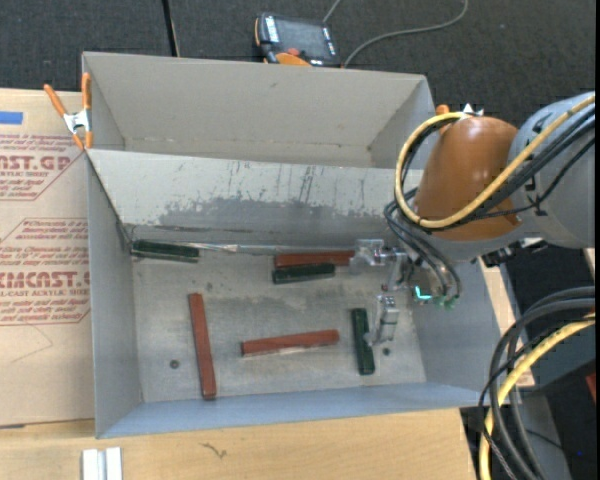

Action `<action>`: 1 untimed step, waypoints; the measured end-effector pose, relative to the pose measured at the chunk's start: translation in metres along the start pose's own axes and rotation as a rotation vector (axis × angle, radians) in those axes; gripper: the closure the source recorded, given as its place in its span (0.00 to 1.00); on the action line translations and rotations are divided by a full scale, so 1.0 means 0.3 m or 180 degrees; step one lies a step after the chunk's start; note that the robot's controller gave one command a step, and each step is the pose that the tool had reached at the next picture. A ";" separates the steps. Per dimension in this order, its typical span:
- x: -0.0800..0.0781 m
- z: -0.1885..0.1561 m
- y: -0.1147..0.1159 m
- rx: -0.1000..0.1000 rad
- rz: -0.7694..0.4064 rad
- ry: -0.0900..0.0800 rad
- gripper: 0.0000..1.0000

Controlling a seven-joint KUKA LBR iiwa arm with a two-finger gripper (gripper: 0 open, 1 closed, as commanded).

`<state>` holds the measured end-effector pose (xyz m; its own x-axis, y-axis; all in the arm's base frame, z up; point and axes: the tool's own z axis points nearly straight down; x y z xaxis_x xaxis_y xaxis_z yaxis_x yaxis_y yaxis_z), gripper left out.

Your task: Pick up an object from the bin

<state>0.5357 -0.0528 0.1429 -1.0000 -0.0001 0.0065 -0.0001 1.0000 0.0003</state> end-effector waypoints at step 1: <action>0.163 0.248 0.110 0.0001 -0.0448 -0.0043 0.00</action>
Offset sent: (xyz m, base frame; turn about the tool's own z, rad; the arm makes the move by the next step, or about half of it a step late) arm -0.0506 0.0316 -0.0729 -0.1405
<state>0.4862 -0.0199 0.0689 -0.9901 -0.1404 -0.0069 -0.1404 0.9901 0.0001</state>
